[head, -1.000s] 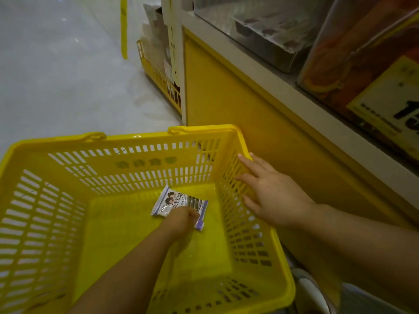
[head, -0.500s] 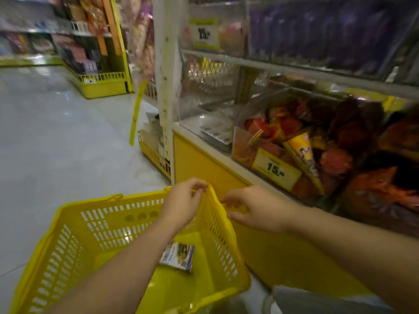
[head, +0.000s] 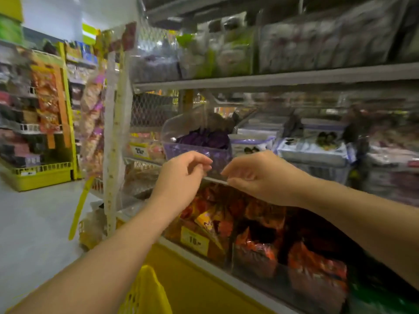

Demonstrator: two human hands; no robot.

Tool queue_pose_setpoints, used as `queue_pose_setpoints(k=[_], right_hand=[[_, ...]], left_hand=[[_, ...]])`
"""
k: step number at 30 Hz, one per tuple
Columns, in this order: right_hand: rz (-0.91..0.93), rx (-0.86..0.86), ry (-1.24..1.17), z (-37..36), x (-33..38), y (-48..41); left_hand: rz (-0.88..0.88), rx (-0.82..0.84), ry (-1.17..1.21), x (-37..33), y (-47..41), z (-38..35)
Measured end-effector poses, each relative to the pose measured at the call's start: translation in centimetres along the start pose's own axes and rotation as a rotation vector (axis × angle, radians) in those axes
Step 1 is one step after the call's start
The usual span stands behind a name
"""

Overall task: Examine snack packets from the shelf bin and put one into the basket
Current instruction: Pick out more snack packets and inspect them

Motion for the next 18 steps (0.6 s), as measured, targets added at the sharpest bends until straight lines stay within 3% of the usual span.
queue_pose_setpoints(k=[6, 10, 13, 18], right_hand=[[-0.119, -0.107, 0.148, 10.5, -3.2, 1.2], [-0.264, -0.103, 0.379, 15.7, -7.6, 1.7], [-0.353, -0.062, 0.533, 17.6, -11.2, 1.6], [-0.359, 0.054, 0.481, 17.3, -15.3, 0.2]], left_hand=[[-0.140, 0.083, -0.025, -8.0, -4.1, -2.7], [-0.229, 0.271, -0.178, -11.0, -5.8, -6.4], [-0.344, 0.368, -0.338, -12.4, -6.9, -9.4], [-0.436, 0.528, -0.443, -14.0, -9.0, -13.5]])
Point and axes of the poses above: each hand's wrist, its own y-axis away from the middle knuckle, its own z-axis out of the back of the hand, x = y × z, the point moved 8 cm from there along -y, towards the middle knuckle, and after that the axes turned 12 degrees about -y, right-handed, at the moved point
